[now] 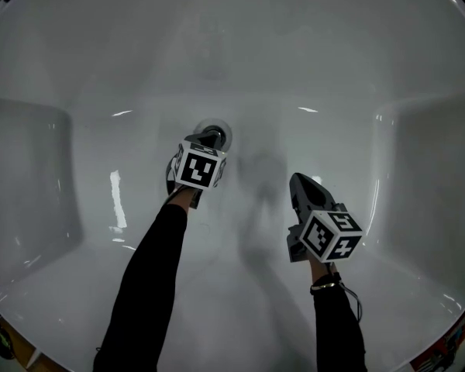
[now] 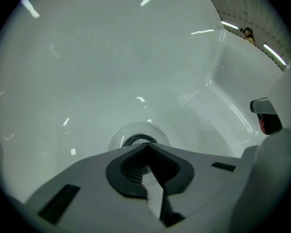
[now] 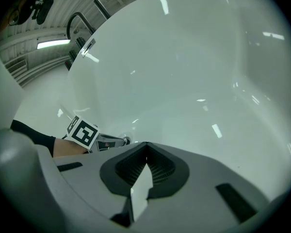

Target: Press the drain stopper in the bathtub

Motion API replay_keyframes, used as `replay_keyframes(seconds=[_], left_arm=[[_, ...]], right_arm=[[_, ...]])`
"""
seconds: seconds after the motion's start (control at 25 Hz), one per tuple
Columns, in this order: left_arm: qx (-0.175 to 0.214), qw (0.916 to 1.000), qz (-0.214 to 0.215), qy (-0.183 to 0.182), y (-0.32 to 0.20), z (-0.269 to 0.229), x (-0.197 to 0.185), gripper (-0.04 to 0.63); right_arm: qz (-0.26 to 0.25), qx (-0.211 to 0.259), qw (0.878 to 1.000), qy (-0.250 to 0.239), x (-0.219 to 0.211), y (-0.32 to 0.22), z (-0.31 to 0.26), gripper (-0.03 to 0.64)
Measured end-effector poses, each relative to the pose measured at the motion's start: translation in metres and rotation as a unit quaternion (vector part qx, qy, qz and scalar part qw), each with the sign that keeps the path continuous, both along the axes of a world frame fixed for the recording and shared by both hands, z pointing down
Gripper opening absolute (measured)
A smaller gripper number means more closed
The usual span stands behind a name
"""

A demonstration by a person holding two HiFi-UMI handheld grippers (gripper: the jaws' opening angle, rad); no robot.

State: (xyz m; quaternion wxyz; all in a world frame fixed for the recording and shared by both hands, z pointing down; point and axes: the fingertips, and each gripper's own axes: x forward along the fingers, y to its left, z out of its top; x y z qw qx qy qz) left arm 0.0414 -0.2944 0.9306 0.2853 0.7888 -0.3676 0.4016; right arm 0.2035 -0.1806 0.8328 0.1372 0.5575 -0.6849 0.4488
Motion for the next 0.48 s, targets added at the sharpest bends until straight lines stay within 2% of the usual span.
replay_keyframes(seconds=[0.48], left_arm=[[-0.014,0.9998,-0.007,-0.009,-0.0006,0.0053,-0.0019,0.005]], right_arm=[[-0.016,-0.010,1.000,0.016,-0.0066,-0.0007,0.0033,0.002]])
